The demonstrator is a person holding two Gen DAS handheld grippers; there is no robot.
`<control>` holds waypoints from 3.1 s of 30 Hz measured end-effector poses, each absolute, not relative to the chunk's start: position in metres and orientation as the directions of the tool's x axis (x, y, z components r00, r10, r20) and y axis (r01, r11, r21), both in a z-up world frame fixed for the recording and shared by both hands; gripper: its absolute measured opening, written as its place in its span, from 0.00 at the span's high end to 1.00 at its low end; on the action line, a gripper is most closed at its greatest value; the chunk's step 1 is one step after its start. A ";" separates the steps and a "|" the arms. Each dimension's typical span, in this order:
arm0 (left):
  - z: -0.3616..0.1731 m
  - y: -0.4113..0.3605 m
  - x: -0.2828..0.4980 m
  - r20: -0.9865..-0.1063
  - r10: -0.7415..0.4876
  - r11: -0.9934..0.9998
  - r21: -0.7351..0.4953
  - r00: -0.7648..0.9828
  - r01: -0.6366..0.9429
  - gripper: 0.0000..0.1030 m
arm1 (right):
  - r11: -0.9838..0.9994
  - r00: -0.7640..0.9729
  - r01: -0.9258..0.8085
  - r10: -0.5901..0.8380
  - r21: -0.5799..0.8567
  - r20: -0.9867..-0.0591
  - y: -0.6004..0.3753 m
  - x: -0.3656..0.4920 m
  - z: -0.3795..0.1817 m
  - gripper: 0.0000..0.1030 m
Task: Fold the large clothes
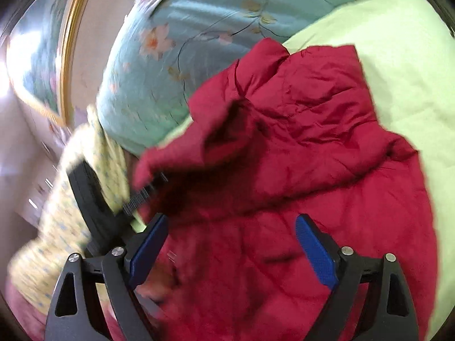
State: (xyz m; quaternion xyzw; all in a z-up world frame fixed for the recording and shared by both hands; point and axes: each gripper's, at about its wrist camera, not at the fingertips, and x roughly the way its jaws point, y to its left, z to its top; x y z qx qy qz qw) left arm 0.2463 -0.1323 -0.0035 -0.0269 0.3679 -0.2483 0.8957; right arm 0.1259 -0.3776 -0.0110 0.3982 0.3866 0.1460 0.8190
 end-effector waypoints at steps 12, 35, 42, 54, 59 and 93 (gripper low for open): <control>-0.020 -0.137 0.240 -0.710 -0.429 0.875 -0.174 0.558 0.452 0.59 | 0.396 0.627 0.129 0.678 0.909 -0.384 -0.379 0.217 -0.055 0.84; -0.017 -0.047 0.296 -0.746 -0.341 0.926 -0.163 0.572 0.340 0.21 | 0.775 0.651 0.173 0.373 0.608 -0.661 -0.405 0.188 -0.048 0.86; -0.048 -0.047 0.299 -0.774 -0.286 0.939 -0.109 0.565 0.326 0.21 | 0.867 0.716 0.193 0.195 0.459 -0.670 -0.393 0.169 -0.006 0.70; -0.054 -0.053 0.297 -0.772 -0.255 0.941 -0.059 0.582 0.334 0.21 | 0.934 0.828 0.273 -0.105 0.232 -0.550 -0.359 0.144 0.054 0.60; -0.055 -0.053 0.296 -0.769 -0.253 0.942 -0.059 0.587 0.329 0.21 | 0.934 0.885 0.237 -0.094 0.266 -0.457 -0.368 0.126 0.079 0.60; -0.055 -0.050 0.288 -0.770 -0.221 0.947 -0.024 0.599 0.319 0.19 | 0.989 0.601 0.148 -0.085 0.007 -0.794 -0.333 0.213 -0.053 0.62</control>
